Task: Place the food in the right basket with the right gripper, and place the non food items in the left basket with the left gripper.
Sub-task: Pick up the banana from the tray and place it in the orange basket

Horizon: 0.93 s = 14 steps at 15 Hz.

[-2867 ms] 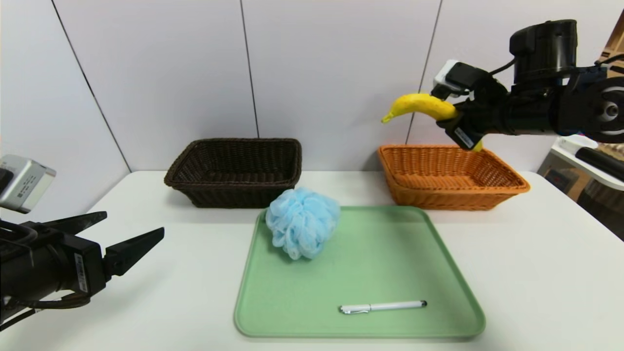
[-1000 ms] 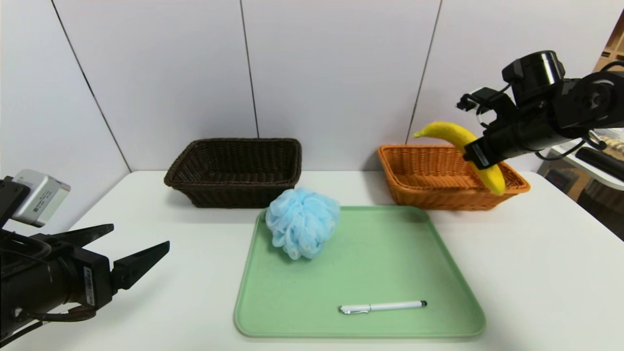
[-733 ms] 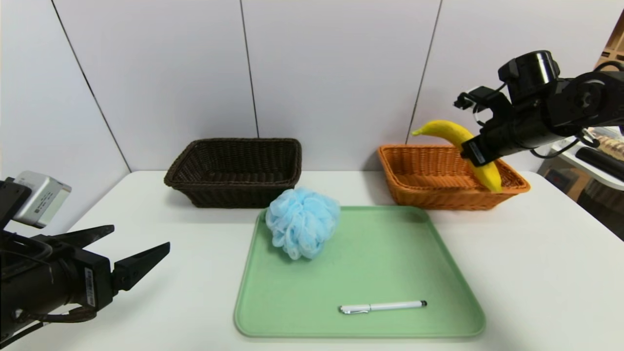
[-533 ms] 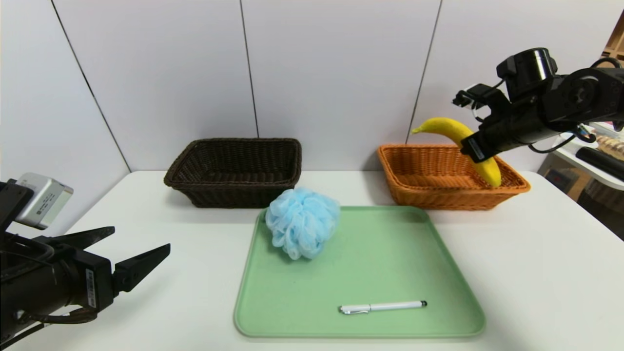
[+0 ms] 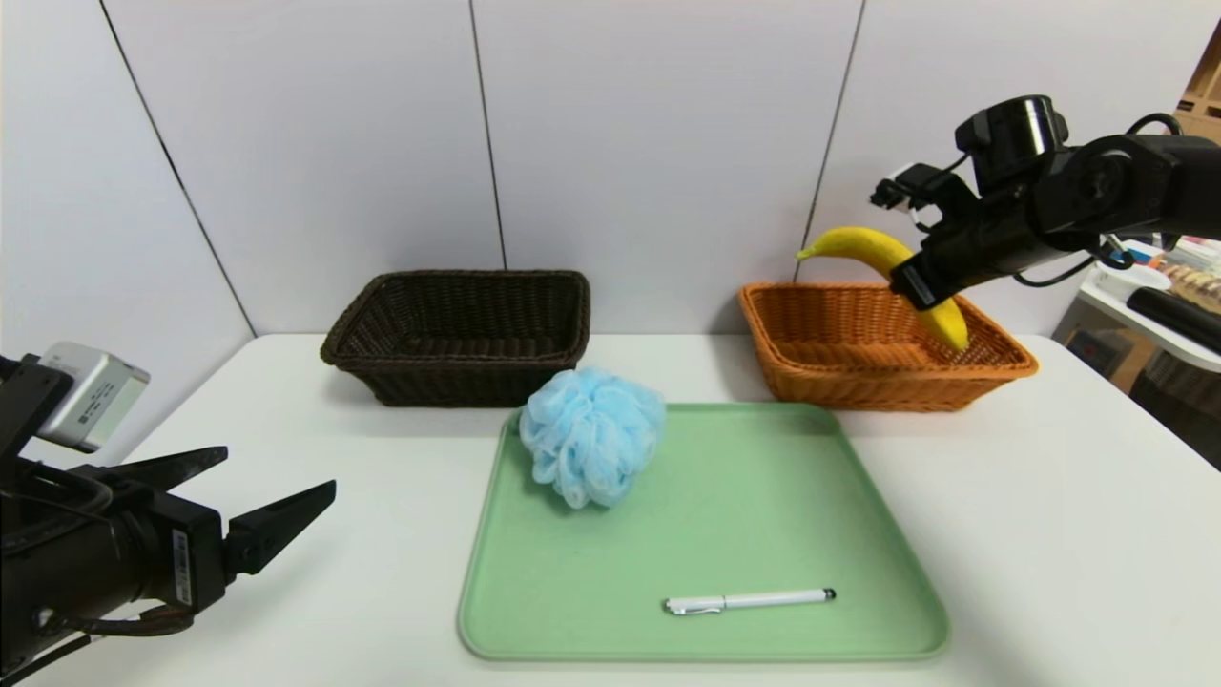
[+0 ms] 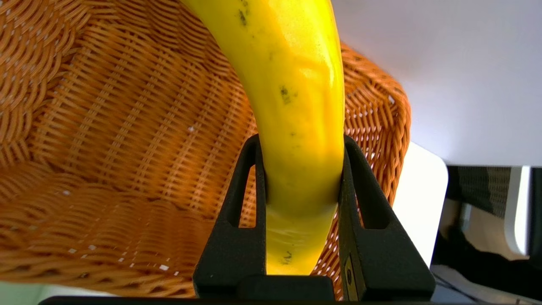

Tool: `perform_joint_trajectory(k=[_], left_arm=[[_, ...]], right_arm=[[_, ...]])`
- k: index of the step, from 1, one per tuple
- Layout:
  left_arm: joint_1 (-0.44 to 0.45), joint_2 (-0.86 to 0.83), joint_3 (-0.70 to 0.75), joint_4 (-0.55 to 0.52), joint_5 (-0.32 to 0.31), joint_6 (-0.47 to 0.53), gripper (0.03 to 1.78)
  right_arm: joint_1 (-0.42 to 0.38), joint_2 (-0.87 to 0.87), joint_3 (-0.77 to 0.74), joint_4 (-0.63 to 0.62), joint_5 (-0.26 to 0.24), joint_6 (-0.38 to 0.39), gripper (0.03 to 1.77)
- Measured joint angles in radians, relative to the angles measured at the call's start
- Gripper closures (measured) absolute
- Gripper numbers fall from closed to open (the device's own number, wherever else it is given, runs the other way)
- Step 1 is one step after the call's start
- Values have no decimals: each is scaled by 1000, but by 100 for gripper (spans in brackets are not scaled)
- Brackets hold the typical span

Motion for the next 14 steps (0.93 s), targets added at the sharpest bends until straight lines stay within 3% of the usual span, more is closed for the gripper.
perform_joint_trajectory(k=[4, 8, 14], left_arm=[[0, 4, 12, -1, 1, 0, 12], [0, 16, 17, -9, 2, 0, 12], [0, 44, 35, -57, 1, 0, 12]], right_arm=[[-11, 39, -17, -26, 46, -31, 134], [-15, 96, -18, -132, 49, -23, 134], [-19, 141, -18, -152, 42, -16, 134]])
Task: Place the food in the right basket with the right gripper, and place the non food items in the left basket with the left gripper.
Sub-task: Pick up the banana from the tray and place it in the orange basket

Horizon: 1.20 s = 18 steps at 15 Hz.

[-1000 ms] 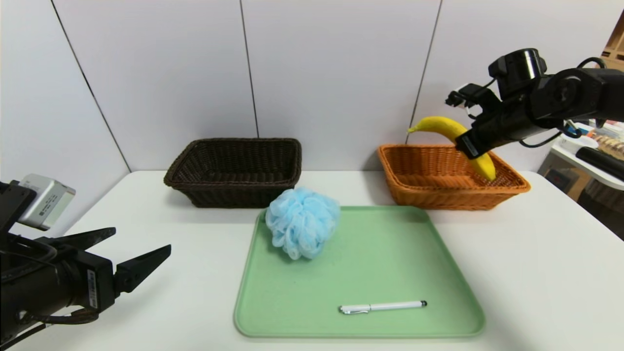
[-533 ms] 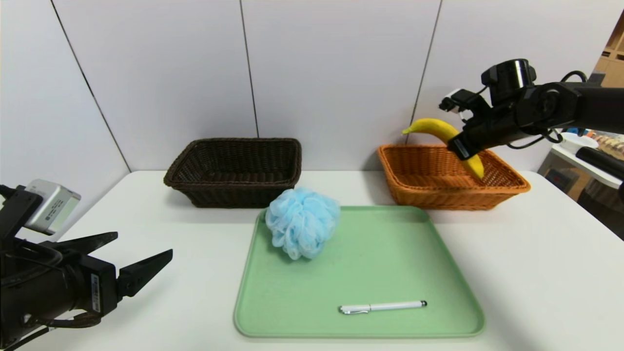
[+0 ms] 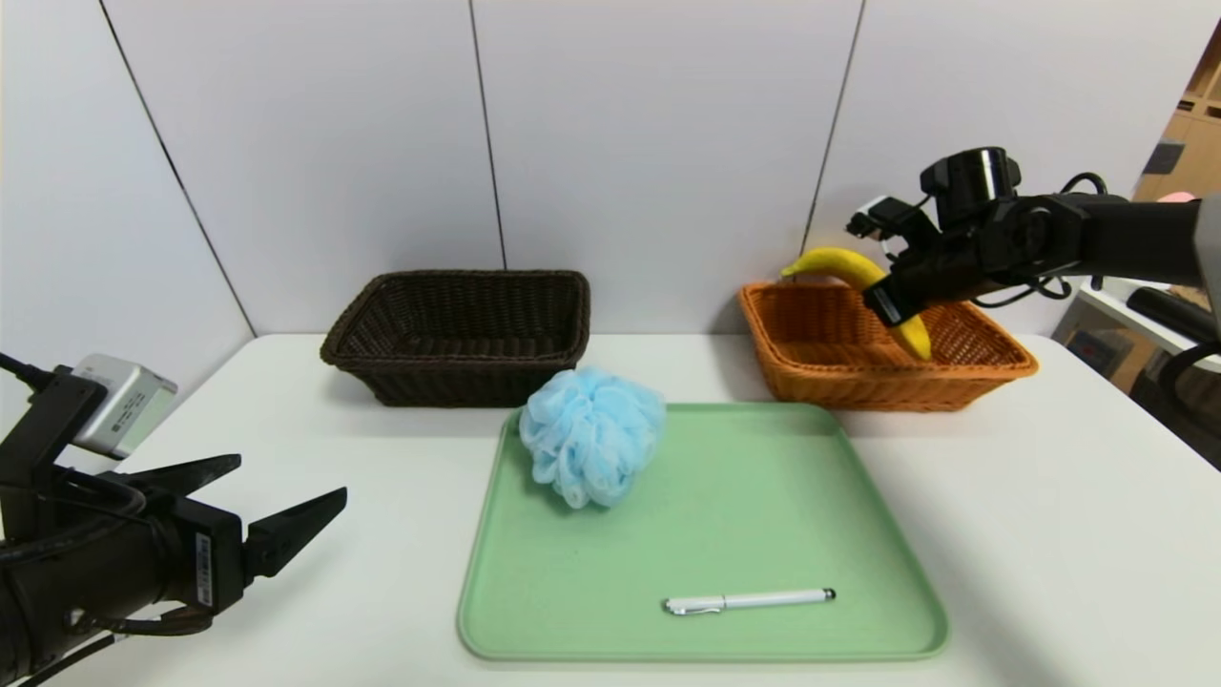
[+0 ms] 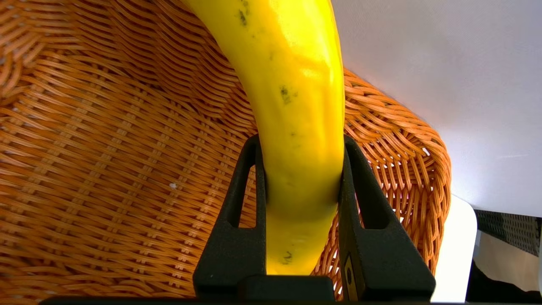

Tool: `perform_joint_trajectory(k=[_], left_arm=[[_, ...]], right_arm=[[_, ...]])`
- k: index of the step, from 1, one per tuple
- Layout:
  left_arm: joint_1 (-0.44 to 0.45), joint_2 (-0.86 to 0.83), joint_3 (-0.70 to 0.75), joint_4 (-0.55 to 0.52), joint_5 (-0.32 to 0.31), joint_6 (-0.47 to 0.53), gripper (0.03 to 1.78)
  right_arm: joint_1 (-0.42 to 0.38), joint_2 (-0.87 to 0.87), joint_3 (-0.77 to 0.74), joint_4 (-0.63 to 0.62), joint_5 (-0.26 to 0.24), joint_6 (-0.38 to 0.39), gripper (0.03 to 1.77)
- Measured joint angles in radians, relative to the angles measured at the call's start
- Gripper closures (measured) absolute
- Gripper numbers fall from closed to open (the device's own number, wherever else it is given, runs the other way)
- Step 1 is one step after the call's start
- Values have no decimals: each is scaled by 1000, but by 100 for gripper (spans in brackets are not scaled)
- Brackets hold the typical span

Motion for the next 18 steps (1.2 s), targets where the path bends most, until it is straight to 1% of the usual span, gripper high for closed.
perform_joint_trajectory(k=[6, 10, 11, 14, 18], left_arm=[[0, 34, 10, -32, -1, 0, 12], [0, 39, 10, -33, -3, -1, 12], [0, 39, 10, -33, -3, 0, 12], [0, 30, 7, -32, -3, 1, 12], [0, 14, 4, -32, -3, 2, 12]], right_arm=[[-1, 22, 0, -28, -1, 0, 134], [-1, 24, 0, -25, -4, -3, 134], [-1, 24, 1, -26, -3, -2, 127], [0, 21, 4, -25, -4, 1, 89], [0, 16, 3, -21, -4, 2, 57]])
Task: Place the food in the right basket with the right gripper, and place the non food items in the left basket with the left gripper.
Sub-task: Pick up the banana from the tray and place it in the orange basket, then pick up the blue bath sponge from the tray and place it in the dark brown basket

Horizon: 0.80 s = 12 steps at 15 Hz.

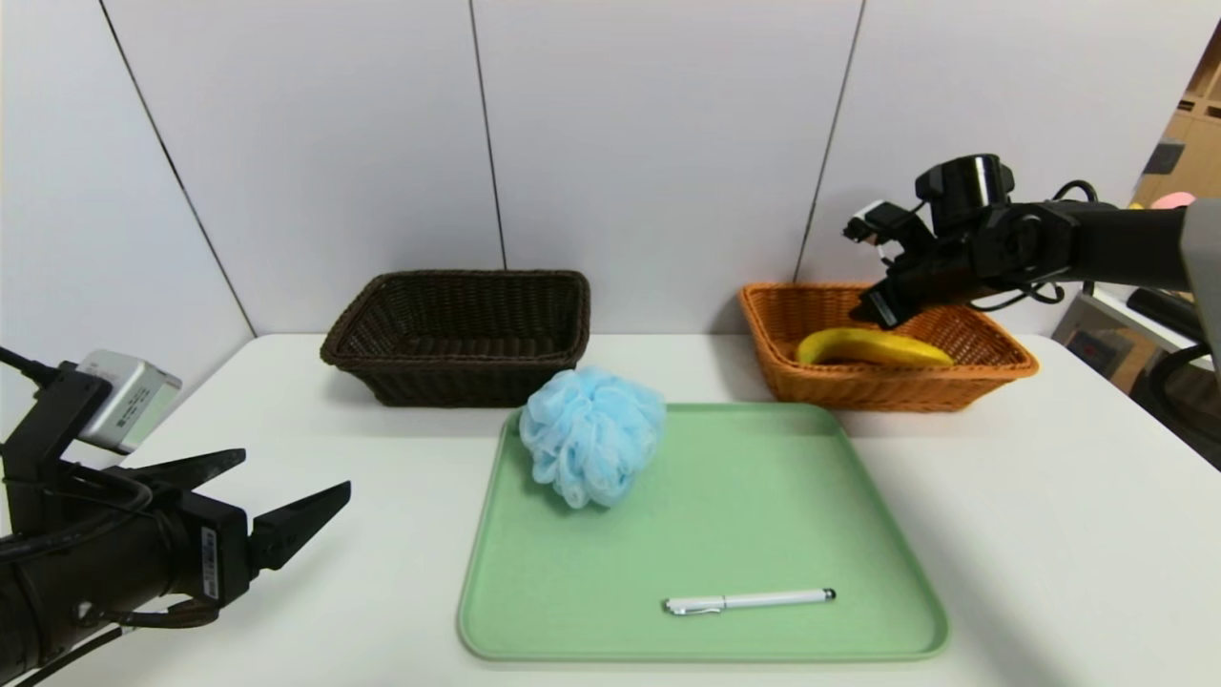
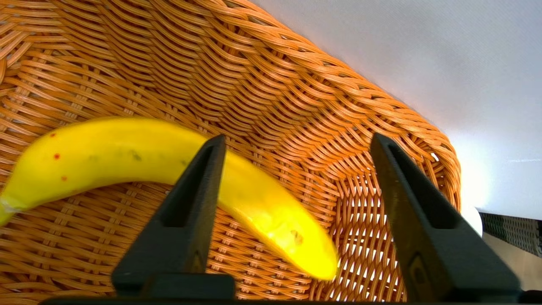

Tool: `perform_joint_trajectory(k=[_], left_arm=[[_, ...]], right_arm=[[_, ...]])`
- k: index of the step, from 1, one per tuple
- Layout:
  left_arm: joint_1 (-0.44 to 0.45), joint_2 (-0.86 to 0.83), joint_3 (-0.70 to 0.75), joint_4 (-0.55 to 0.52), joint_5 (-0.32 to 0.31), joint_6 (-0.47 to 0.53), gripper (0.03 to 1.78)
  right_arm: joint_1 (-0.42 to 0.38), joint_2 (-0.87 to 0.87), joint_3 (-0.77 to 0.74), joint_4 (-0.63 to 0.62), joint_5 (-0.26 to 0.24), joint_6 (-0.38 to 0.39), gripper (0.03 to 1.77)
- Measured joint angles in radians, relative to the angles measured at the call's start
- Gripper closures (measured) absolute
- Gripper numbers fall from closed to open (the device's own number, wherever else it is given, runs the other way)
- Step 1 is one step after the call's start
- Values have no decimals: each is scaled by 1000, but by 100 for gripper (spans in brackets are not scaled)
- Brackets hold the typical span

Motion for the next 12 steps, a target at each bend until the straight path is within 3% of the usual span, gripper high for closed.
perform_joint_trajectory(k=[7, 12], left_arm=[[0, -21, 0, 1, 7, 2, 12], [0, -23, -6, 0, 7, 3, 12]], right_arm=[[2, -97, 103, 8, 1, 15, 29], [1, -294, 269, 6, 8, 21, 19]])
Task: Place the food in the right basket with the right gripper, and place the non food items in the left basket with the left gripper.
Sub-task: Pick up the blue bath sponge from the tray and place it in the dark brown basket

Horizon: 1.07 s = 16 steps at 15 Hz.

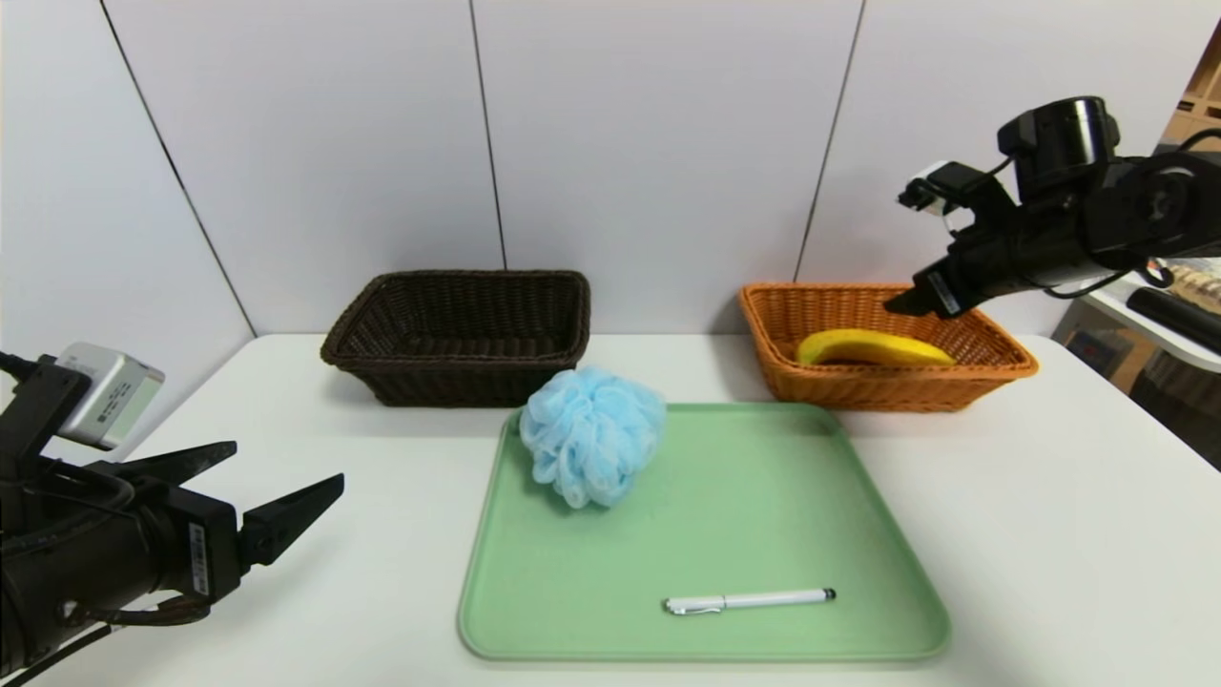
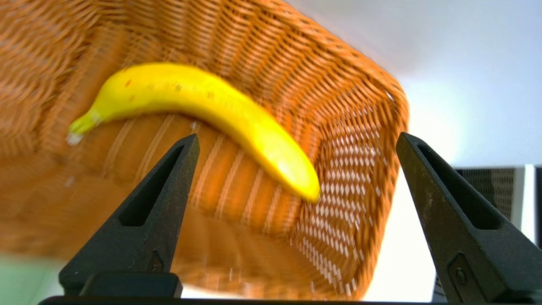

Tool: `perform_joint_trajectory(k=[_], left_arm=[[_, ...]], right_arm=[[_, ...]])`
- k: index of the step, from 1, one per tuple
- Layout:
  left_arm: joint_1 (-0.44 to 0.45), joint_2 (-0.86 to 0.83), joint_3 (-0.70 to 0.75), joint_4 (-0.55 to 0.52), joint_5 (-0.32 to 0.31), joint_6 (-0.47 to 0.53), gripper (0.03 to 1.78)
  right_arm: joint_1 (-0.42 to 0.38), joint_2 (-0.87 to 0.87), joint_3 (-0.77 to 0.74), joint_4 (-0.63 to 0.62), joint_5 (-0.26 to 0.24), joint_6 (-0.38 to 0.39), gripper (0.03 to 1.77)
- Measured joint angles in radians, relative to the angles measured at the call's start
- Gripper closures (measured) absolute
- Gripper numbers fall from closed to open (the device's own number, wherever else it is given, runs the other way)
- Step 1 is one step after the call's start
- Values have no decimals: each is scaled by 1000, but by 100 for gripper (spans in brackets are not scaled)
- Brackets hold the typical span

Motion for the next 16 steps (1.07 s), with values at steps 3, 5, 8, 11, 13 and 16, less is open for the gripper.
perform_joint_trajectory(k=[3, 5, 8, 11, 13, 16], left_arm=[[0, 0, 0, 0, 0, -1, 12], [0, 0, 1, 0, 0, -1, 12], [0, -1, 1, 0, -2, -3, 12], [-1, -10, 4, 0, -4, -4, 12], [-9, -16, 10, 0, -6, -7, 12], [-56, -24, 20, 0, -3, -13, 12]], right_arm=[[0, -151, 149, -1, 2, 49, 16], [2, -254, 248, -2, 2, 93, 14], [18, -407, 413, -7, 0, 152, 13], [48, -569, 608, -11, -3, 185, 11], [66, -672, 739, -11, -4, 192, 11], [89, -817, 868, -7, -6, 196, 11]])
